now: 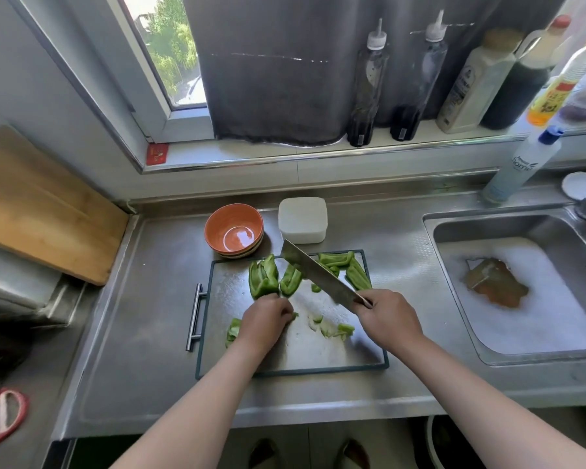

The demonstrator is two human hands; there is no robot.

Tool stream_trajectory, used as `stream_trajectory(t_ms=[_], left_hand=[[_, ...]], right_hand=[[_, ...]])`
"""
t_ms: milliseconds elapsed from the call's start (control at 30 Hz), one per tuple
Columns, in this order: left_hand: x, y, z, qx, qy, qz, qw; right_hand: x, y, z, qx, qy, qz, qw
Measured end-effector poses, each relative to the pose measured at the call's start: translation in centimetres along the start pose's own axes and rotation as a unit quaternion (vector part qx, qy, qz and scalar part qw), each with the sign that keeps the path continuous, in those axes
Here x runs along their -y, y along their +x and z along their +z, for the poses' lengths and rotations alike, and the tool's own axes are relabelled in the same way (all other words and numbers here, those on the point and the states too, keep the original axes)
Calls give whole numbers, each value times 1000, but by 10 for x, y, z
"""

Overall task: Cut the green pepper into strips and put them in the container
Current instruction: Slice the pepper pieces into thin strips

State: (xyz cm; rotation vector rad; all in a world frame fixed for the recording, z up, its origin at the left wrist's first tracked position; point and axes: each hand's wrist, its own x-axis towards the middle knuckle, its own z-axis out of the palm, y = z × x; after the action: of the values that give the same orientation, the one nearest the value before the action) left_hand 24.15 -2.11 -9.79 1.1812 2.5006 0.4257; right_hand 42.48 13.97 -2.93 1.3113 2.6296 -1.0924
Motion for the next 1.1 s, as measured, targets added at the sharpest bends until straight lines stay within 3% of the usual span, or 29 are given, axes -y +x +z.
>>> stream_trajectory(t_ms=[300,433,533,633,900,1100], left_hand=[[-22,33,12,-78,-51,30,995],[5,10,-14,-165,-73,37,983],[46,-20,-29,-200,-81,-4,976],[83,-50,-34,-194,-94,-19,976],[103,-96,-16,-114,-31,158,980],[105,-86,2,-126,-20,192,973]], right_hand=[[3,5,15,19,28,24,999],[17,3,24,44,25,15,999],[38,-1,35,52,14,-2,999],[61,-6,50,70,5,-31,997],[94,-19,86,124,-66,-60,988],[96,-31,94,106,-81,-71,989]])
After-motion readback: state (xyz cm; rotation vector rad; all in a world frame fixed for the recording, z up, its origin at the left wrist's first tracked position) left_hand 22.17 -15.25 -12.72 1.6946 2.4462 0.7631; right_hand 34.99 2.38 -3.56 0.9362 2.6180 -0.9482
